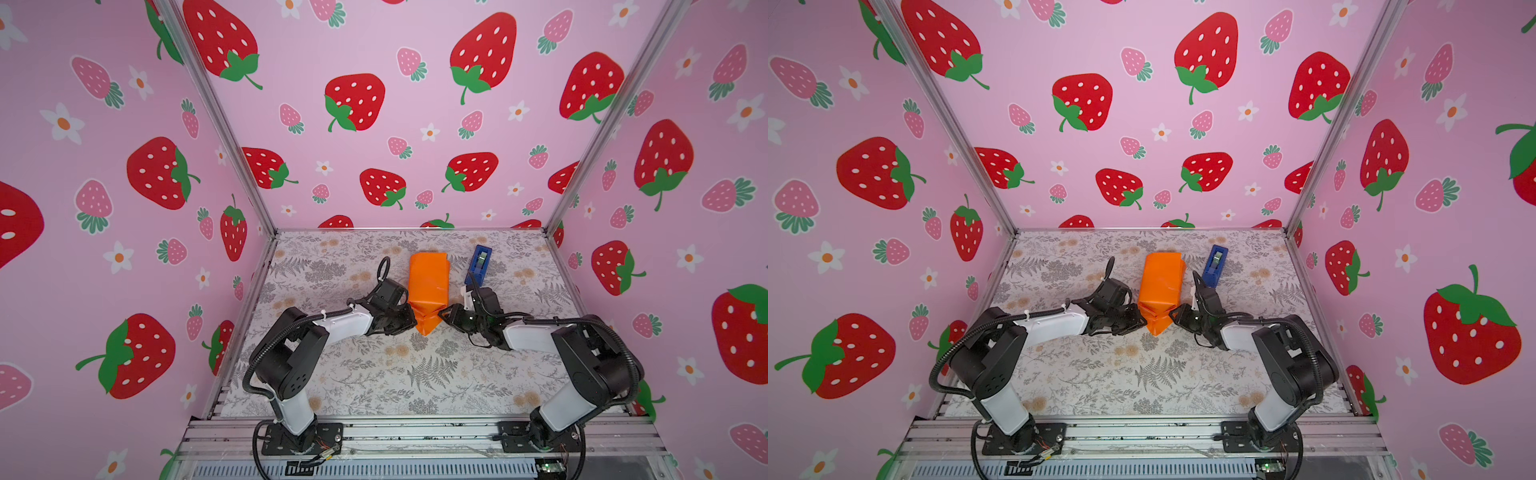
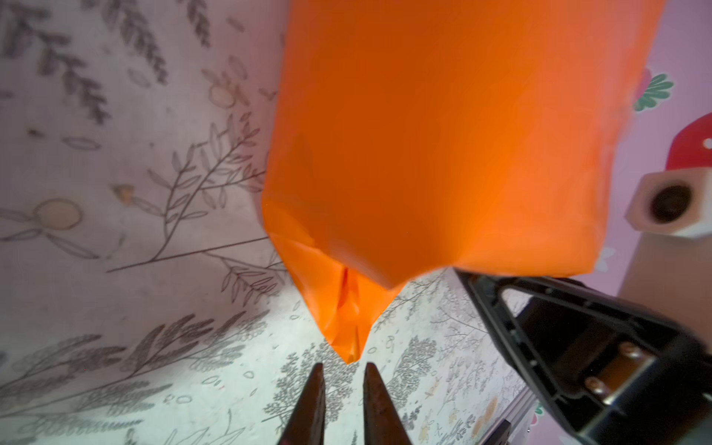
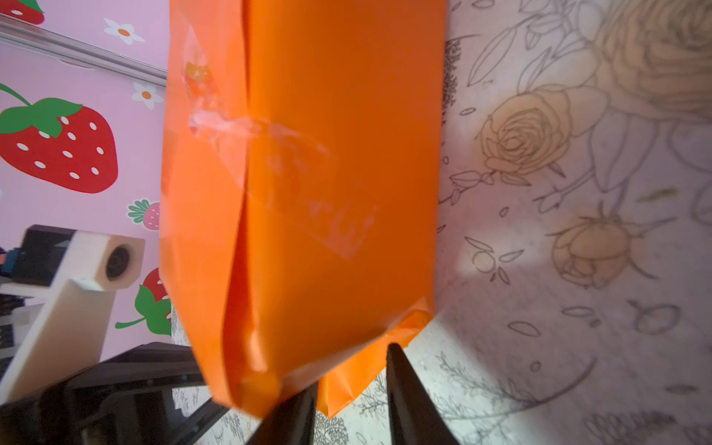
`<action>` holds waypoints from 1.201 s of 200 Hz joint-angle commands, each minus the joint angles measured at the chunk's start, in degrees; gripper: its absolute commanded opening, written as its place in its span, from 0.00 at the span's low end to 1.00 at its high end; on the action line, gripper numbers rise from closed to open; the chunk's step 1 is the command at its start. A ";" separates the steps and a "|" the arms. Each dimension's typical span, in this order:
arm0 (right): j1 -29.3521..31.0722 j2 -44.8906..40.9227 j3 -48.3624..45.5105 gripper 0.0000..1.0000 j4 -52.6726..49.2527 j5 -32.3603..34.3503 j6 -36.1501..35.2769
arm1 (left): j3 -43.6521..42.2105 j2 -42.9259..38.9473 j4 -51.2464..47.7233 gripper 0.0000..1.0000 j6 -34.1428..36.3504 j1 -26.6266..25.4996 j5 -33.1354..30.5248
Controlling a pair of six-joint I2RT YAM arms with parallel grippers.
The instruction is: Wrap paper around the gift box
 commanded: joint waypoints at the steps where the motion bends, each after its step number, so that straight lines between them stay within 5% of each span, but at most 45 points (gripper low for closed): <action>1: -0.14 -3.47 -0.95 0.32 -2.89 1.18 -0.75 | -0.78 0.45 -0.29 0.20 0.17 -0.32 -0.51; 52: 6.14 -8.51 -3.12 0.32 -6.87 9.20 0.39 | -2.16 1.24 1.02 0.18 0.26 0.73 -0.36; 120: 16.43 2.92 11.48 0.28 -16.21 22.25 -3.83 | -5.47 -0.77 2.47 0.18 0.09 2.39 0.00; 240: 18.60 11.18 17.22 0.14 -20.99 27.20 -6.08 | -6.12 0.17 4.71 0.18 -0.50 2.85 1.69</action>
